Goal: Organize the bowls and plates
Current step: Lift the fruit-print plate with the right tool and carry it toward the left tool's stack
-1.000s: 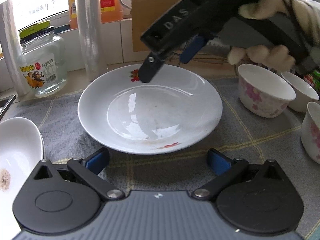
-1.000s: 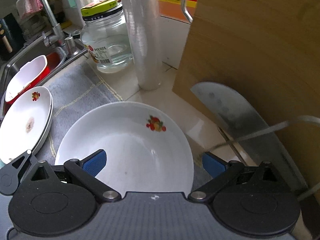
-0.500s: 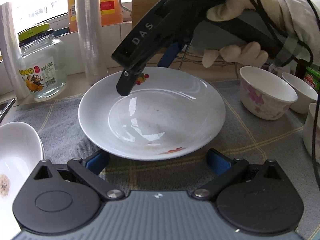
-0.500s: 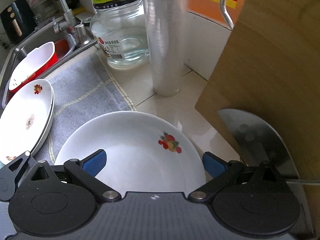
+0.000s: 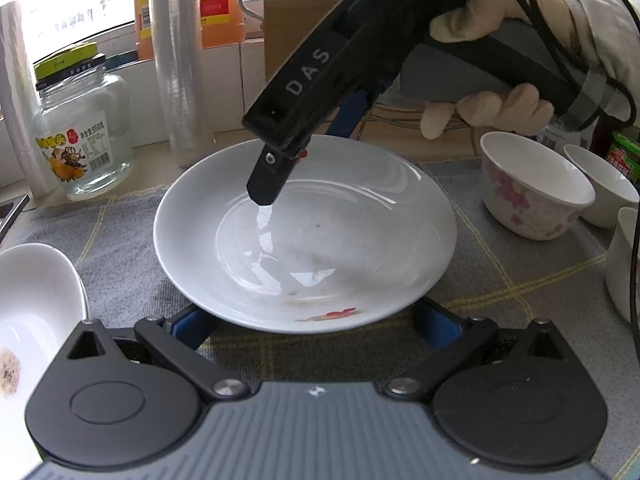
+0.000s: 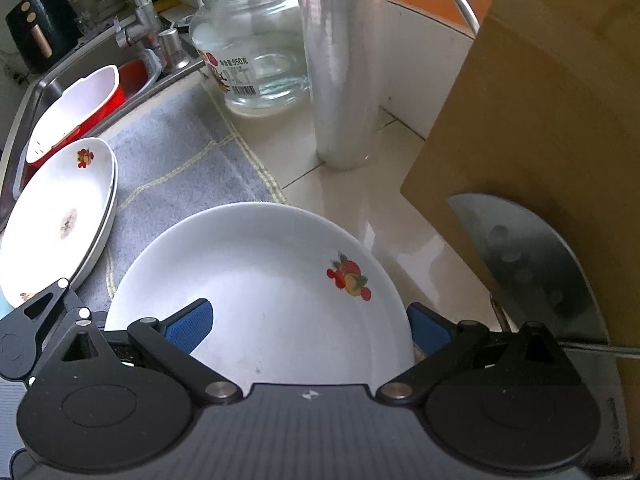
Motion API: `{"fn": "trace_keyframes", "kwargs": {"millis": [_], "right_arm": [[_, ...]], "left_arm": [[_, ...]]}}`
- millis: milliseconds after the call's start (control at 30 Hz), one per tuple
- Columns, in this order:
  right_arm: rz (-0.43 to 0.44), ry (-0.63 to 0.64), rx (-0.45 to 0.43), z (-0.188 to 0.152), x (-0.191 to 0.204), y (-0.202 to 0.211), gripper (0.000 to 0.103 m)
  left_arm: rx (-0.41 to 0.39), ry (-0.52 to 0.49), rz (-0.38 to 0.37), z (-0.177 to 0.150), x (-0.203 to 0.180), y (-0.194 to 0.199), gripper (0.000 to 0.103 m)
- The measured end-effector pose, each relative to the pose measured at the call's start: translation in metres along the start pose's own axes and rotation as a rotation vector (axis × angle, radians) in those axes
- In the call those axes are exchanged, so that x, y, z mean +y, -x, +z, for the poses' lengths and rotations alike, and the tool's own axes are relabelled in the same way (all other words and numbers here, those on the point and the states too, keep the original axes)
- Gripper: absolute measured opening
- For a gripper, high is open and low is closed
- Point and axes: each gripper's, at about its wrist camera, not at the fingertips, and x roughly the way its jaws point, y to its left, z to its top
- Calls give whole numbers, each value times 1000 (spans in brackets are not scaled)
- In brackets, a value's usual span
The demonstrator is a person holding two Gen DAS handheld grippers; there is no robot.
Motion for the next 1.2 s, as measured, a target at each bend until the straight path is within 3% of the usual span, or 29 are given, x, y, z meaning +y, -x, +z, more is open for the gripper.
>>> {"fn": "trace_keyframes", "kwargs": {"millis": [200, 433, 700, 1200], "right_arm": [[-17, -12, -4, -1, 2, -7, 103], [71, -48, 13, -4, -9, 1, 103], [70, -66, -13, -5, -8, -4, 103], [124, -64, 7, -20, -10, 5, 103]], "left_arm": [[-9, 33, 2, 1, 3, 2, 102], [-2, 30, 28, -1, 0, 2, 102], [-8, 34, 38, -1, -2, 5, 99], [0, -37, 101, -5, -8, 13, 99]]}}
